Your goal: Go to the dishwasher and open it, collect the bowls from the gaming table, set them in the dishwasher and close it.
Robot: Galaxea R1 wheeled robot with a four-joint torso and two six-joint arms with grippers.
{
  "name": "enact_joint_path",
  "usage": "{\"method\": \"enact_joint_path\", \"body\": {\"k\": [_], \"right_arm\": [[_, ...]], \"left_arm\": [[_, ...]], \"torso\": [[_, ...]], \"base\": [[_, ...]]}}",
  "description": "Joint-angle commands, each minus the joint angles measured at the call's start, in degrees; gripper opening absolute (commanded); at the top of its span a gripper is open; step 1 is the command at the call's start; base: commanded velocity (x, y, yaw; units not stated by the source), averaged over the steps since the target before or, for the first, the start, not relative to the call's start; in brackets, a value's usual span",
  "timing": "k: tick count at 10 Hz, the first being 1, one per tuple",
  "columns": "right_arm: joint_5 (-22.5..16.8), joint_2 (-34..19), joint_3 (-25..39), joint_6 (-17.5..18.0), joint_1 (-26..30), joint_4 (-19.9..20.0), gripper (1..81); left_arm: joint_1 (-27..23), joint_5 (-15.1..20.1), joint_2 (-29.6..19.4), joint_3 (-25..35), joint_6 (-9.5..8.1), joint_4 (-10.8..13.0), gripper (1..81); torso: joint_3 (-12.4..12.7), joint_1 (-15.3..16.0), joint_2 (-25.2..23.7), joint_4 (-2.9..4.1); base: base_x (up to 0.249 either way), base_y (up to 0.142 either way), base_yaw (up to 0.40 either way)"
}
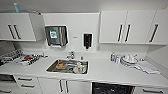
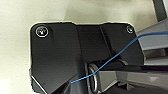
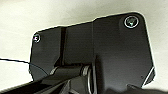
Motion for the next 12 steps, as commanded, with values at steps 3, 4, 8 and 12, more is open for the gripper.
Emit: {"method": "enact_joint_path", "body": {"k": [3, 4, 8, 12], "right_arm": [[-2.97, -0.03, 0.25, -0.07, 2.98, -0.43, 81.1], [-2.97, -0.03, 0.25, -0.07, 2.98, -0.52, 81.1], [-3.23, -0.03, 0.34, -0.07, 3.06, -0.7, 81.1], [-3.49, 0.24, 0.16, -0.16, 3.07, -0.96, 81.1]], "left_arm": [[-2.56, 2.92, -0.13, -0.15, 0.09, 0.23, 81.1], [-2.56, 2.92, -0.13, -0.23, 0.17, 0.32, 81.1], [-2.56, 2.92, -0.04, -0.23, 0.17, 0.32, 81.1], [-2.56, 2.92, -0.22, -0.23, 0.17, 0.23, 81.1]], "torso": [[0.0, 0.01, 0.0, 0.0], [0.0, 0.01, 0.02, 0.0], [0.02, 0.01, 0.02, 0.0], [0.02, 0.01, 0.02, 0.0]], "base": [[0.0, 0.0, 0.348], [0.0, 0.0, 0.352], [0.0, 0.0, 0.352], [0.0, 0.0, 0.352]]}}
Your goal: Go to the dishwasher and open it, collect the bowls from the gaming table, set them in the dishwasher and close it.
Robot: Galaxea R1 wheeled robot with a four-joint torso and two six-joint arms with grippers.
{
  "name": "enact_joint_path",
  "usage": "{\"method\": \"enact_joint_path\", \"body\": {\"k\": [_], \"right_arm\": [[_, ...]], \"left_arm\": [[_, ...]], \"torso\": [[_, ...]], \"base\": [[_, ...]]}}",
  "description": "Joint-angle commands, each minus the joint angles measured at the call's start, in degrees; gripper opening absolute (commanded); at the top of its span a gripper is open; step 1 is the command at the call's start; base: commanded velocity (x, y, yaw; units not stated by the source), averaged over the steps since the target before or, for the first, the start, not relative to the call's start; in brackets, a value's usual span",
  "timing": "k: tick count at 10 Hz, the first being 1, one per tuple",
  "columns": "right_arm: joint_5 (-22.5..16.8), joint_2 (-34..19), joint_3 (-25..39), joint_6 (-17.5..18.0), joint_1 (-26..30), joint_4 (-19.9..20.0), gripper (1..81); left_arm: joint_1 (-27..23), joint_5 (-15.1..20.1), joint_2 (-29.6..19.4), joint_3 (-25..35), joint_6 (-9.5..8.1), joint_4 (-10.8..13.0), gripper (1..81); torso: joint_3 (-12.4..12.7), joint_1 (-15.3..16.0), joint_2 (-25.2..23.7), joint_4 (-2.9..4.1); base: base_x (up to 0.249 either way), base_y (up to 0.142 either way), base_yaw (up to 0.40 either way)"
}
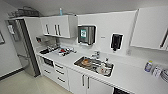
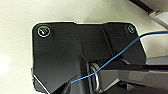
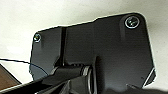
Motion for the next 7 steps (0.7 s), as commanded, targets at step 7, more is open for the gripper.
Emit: {"method": "enact_joint_path", "body": {"k": [7], "right_arm": [[-3.48, 0.12, -0.19, 0.13, 2.76, -3.5, 81.1]], "left_arm": [[-3.0, 2.63, -0.81, 0.08, -0.05, -0.21, 81.1]], "torso": [[0.0, 0.03, 0.0, 0.0]], "base": [[0.0, 0.0, 0.352]]}}
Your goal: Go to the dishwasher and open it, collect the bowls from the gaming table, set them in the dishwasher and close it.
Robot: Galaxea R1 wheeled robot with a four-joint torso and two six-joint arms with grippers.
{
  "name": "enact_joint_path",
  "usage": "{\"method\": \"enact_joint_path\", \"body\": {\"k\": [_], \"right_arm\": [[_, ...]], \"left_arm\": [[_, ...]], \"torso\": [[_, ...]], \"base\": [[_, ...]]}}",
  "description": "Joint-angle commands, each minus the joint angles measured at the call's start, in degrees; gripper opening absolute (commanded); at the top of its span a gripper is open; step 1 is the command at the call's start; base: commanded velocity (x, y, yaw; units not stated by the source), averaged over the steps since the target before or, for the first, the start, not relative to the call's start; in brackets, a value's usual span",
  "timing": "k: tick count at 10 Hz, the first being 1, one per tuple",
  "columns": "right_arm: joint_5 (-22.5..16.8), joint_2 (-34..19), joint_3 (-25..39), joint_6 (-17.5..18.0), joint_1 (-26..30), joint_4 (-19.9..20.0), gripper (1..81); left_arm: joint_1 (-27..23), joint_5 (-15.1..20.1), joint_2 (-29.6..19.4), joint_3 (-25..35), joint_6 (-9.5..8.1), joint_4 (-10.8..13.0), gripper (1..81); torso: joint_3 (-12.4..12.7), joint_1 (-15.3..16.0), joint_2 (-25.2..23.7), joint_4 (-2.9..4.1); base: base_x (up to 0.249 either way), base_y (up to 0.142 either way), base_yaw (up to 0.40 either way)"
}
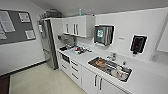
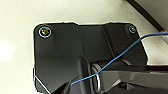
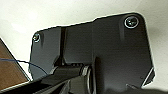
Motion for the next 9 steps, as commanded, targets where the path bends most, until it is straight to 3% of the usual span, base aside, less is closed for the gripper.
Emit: {"method": "enact_joint_path", "body": {"k": [1, 2, 9], "right_arm": [[-2.62, 0.15, -0.77, 0.84, 2.0, -8.54, 81.1], [-2.44, 0.15, -1.03, 1.44, 1.73, -11.47, 81.1], [-2.45, 0.59, 0.37, 1.8, 2.79, -9.9, 81.1]], "left_arm": [[-2.74, 2.85, -0.5, 0.0, -0.05, -0.19, 81.1], [-2.74, 2.85, -0.41, 0.0, -0.05, -0.19, 81.1], [-2.74, 2.76, -0.85, 0.0, -0.14, -0.19, 81.1]], "torso": [[0.0, 0.03, 0.0, 0.0], [0.0, 0.03, 0.0, 0.0], [0.0, 0.03, 0.0, 0.0]], "base": [[0.0, 0.0, 0.353], [0.0, 0.0, 0.352], [0.0, 0.0, 0.352]]}}
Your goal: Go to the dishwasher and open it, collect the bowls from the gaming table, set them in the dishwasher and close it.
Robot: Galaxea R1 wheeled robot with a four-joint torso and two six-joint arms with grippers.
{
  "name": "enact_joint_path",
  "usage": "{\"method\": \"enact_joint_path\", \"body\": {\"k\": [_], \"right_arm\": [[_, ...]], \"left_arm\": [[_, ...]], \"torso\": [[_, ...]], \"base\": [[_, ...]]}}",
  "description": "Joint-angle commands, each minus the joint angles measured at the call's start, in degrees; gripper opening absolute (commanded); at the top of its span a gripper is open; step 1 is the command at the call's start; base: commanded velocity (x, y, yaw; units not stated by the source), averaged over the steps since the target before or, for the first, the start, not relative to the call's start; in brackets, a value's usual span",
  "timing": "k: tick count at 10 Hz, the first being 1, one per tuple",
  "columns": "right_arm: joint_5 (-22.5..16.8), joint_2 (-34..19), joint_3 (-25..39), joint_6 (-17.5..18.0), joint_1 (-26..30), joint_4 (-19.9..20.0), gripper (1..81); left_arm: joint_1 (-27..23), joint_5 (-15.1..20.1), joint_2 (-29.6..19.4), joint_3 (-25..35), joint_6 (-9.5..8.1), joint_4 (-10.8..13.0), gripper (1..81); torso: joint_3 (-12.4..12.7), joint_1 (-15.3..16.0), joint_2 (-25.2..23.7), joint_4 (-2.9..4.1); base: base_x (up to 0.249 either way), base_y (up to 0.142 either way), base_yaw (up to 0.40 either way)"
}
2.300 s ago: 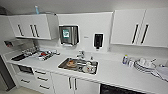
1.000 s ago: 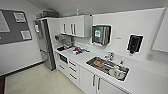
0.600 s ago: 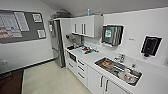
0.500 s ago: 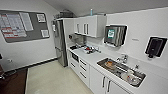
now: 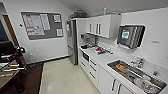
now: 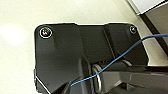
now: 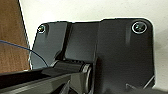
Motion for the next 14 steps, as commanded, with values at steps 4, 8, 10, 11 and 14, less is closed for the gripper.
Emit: {"method": "enact_joint_path", "body": {"k": [4, 8, 10, 11, 14], "right_arm": [[-2.61, 0.72, 0.44, 0.15, 3.54, 1.71, 81.1], [-2.61, 0.64, 0.18, 0.33, 3.37, 2.32, 81.1], [-2.7, 0.72, 0.44, 0.33, 3.55, 3.03, 81.1], [-2.7, 0.81, 0.53, 0.24, 3.46, 3.03, 81.1], [-2.79, 1.07, 0.53, 0.24, 3.29, 3.03, 81.1]], "left_arm": [[-2.94, 2.5, -1.64, 0.08, -0.64, -0.28, 81.1], [-2.94, 2.76, -1.2, 0.08, -0.64, -0.28, 81.1], [-2.94, 2.76, -1.47, 0.08, -0.64, -0.28, 81.1], [-2.94, 2.85, -1.64, 0.08, -0.55, -0.28, 81.1], [-2.94, 2.85, -1.56, 0.08, -0.55, -0.28, 81.1]], "torso": [[0.0, 0.03, 0.0, 0.0], [0.0, 0.03, 0.0, 0.0], [0.0, 0.03, 0.0, 0.0], [0.0, 0.03, 0.0, 0.0], [0.0, 0.03, 0.0, 0.0]], "base": [[0.0, 0.0, 0.352], [0.0, 0.0, 0.352], [0.0, 0.0, 0.352], [0.0, 0.0, 0.352], [0.0, 0.0, 0.352]]}}
